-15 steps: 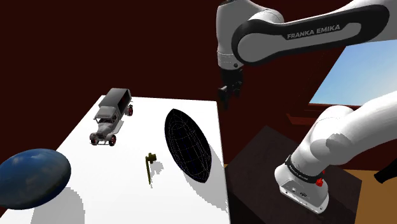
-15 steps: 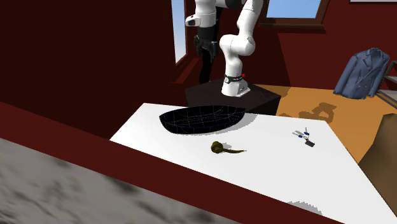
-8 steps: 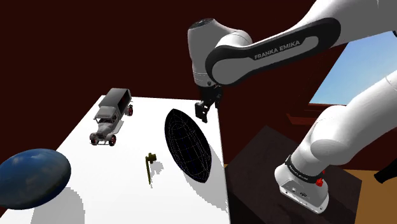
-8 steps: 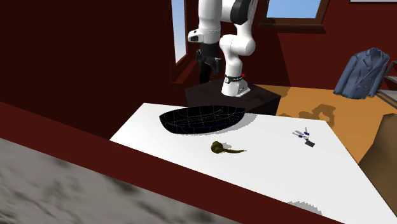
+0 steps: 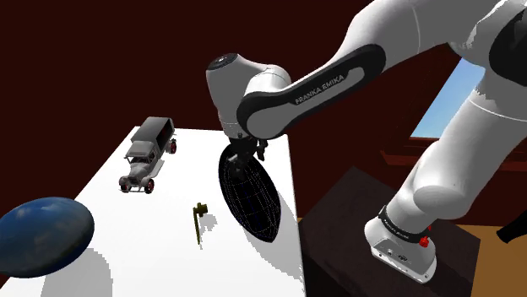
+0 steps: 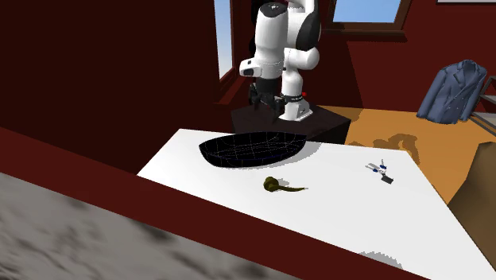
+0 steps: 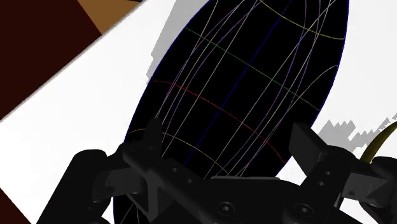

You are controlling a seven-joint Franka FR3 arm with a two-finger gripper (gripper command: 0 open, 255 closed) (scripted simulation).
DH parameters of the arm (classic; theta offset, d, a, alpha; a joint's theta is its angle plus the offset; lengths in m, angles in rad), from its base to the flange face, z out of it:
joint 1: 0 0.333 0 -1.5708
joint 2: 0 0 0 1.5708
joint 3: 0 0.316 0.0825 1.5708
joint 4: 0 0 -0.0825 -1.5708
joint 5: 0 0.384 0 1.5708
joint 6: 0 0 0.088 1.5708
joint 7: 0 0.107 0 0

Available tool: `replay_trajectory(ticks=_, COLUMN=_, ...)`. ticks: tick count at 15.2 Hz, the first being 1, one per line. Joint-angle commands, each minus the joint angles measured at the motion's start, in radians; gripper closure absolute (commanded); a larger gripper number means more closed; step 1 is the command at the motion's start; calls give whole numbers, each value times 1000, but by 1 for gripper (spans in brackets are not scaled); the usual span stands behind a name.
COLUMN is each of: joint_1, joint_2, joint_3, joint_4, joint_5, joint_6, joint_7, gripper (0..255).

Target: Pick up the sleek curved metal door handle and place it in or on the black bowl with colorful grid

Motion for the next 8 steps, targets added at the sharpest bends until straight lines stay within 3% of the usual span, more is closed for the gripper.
replay_trajectory(ticks=1, joint_1=16, joint_2=94, joint_3=10, joint_4=64, joint_5=-53, joint_6=12, joint_7=58, gripper=0)
replay_trajectory(ticks=8, joint_1=132, joint_2=392, joint_3=-7, joint_4=319, joint_5=-212, joint_6=-2, joint_7=219, gripper=0)
